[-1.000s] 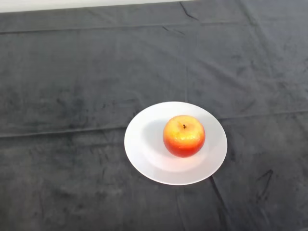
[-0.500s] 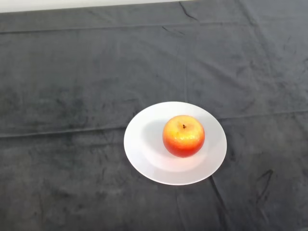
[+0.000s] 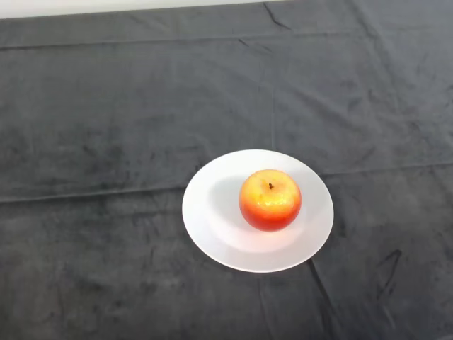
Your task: Move the apple to the plate
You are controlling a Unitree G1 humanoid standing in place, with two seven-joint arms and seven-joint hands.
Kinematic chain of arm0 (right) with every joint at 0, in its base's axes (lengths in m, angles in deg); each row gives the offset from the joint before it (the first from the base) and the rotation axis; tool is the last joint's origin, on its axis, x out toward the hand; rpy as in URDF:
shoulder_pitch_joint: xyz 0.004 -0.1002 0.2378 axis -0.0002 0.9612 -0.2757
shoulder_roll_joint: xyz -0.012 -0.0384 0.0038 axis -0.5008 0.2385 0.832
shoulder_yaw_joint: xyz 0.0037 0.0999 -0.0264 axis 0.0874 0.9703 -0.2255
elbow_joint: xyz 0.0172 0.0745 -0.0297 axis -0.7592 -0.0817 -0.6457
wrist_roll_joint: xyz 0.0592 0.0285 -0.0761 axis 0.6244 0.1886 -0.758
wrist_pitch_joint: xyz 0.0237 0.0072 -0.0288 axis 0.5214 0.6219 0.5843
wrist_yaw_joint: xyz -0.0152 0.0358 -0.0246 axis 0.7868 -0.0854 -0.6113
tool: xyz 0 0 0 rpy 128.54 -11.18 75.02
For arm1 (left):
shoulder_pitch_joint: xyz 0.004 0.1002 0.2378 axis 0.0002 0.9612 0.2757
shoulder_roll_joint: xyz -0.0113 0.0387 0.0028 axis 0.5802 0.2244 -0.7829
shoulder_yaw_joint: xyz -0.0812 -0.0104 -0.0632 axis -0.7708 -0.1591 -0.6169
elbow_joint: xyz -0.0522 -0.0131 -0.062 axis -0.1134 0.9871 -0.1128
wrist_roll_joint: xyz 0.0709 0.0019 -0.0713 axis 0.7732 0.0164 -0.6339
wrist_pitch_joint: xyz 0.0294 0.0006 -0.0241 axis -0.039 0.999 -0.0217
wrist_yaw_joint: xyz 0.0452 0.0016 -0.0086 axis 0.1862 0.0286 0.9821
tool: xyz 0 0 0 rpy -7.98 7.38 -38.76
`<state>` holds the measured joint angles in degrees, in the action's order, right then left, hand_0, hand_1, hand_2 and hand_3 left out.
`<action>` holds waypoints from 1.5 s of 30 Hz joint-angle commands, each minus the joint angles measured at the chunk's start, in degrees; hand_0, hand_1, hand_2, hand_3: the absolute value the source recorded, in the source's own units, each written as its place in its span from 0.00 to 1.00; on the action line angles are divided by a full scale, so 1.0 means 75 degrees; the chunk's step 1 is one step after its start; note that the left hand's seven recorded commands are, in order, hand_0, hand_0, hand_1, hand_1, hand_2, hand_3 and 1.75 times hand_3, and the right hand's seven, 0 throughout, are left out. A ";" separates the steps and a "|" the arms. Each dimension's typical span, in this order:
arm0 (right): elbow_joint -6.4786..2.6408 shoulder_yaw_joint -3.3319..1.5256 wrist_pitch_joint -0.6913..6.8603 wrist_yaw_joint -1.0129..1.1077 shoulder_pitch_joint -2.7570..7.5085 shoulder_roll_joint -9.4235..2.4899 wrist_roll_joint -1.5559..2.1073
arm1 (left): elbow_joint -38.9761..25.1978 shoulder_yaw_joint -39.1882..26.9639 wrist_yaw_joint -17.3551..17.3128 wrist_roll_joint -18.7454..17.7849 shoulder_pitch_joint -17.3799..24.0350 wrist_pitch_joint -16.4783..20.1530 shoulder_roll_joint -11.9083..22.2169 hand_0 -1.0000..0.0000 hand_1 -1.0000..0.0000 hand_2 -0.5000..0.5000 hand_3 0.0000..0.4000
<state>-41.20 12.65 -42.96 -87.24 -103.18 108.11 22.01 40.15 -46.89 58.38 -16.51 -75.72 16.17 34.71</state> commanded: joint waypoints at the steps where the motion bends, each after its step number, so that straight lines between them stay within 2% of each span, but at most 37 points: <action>1: -0.0192 0.0000 0.0048 0.0019 0.0166 0.0050 -0.0014 | 0.0195 -0.0007 -0.0068 0.0220 -0.0256 -0.0166 0.0517 1.00 1.00 0.50 0.00; 45: -0.0200 -0.0004 0.0042 0.0016 0.0163 0.0050 -0.0009 | 0.0215 -0.0048 -0.0158 0.0225 -0.0312 -0.0107 0.0477 1.00 1.00 0.50 0.00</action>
<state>-41.24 12.62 -42.96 -87.24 -103.18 108.11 22.01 40.15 -46.89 57.48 -16.50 -75.73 16.17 34.71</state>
